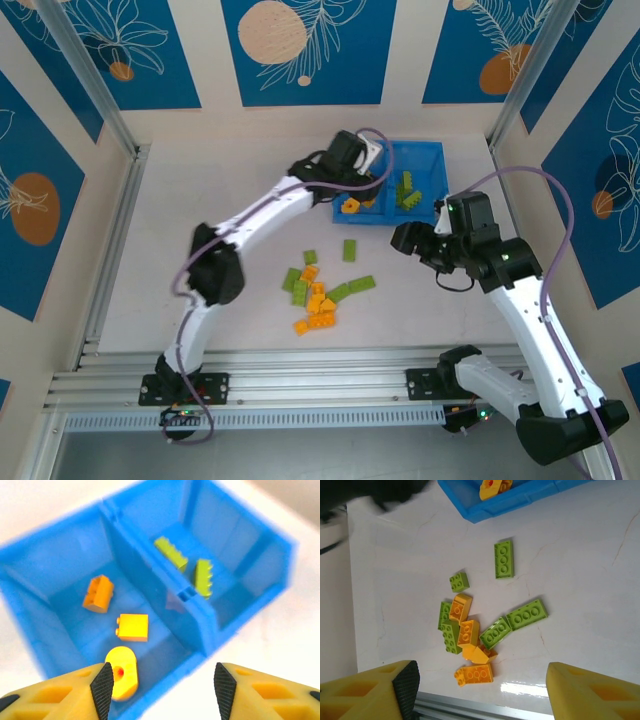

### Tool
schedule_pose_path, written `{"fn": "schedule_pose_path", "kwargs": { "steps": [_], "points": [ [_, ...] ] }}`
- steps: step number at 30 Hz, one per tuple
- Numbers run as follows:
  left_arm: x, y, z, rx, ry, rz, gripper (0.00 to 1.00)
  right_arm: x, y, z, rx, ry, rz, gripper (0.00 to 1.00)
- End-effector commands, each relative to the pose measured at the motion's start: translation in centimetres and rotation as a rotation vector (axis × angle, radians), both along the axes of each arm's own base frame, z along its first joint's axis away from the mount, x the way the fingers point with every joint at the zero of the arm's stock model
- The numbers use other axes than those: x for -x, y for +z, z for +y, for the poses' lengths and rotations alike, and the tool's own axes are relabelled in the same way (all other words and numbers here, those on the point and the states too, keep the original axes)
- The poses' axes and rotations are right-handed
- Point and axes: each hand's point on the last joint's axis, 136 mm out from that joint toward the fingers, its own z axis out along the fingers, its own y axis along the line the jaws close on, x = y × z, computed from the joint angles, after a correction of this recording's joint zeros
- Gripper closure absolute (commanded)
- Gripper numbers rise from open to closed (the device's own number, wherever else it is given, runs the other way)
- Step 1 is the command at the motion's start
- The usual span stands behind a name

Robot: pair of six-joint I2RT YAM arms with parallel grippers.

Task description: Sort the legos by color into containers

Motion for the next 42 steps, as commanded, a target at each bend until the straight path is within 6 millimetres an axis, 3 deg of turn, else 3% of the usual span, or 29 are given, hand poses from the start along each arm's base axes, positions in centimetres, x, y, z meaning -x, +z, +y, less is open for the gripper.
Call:
{"fn": "schedule_pose_path", "kwargs": {
  "steps": [1,4,6,8,14,17,19,25,28,31,34,36,40,42],
  "points": [
    [5.2,11.1,2.4,0.159,-0.145,-0.21,0.42,-0.9,-1.4,1.5,0.0,0.029,0.032,0.3],
    [11.7,12.2,4.3,0.165,-0.385,-0.311,0.4,-1.8,-2.8,3.2,0.019,0.066,0.066,0.31],
    [16.1,11.5,6.1,0.129,-0.521,-0.36,0.37,-2.8,-4.1,4.4,0.048,0.089,0.092,0.31],
    [19.3,11.0,8.1,0.09,-0.594,-0.404,0.34,-3.7,-5.4,5.4,0.081,0.104,0.115,0.31],
    [26.8,5.8,12.5,-0.051,-0.812,-0.392,0.13,-6.8,-10.8,7.7,0.189,0.1,0.209,0.29],
    [28.0,3.3,13.4,-0.096,-0.833,-0.363,0.02,-8.6,-13.9,8.2,0.265,0.078,0.25,0.26],
    [28.1,2.2,13.5,-0.095,-0.817,-0.342,0.0,-9.7,-15.9,8.3,0.331,0.058,0.271,0.24],
    [28.0,1.7,13.2,-0.03,-0.77,-0.356,0.0,-12.0,-19.6,9.8,0.392,0.051,0.266,0.21],
    [27.7,1.4,13.0,-0.021,-0.755,-0.356,0.0,-13.1,-20.9,10.3,0.433,0.048,0.267,0.25],
    [27.6,1.0,12.9,-0.024,-0.75,-0.348,0.0,-13.3,-22.6,10.6,0.455,0.055,0.295,0.39],
    [27.6,0.8,13.1,-0.026,-0.744,-0.351,0.0,-13.1,-23.1,10.9,0.45,0.058,0.301,0.56],
    [27.6,0.5,13.2,-0.031,-0.74,-0.362,0.0,-12.7,-23.1,10.9,0.44,0.056,0.309,0.62],
    [27.3,0.5,13.3,-0.03,-0.726,-0.388,0.0,-12.1,-21.0,10.5,0.421,0.046,0.275,0.69],
    [27.1,0.7,13.2,-0.026,-0.719,-0.399,0.0,-11.6,-19.0,9.9,0.411,0.041,0.23,0.7]
  ]
}}
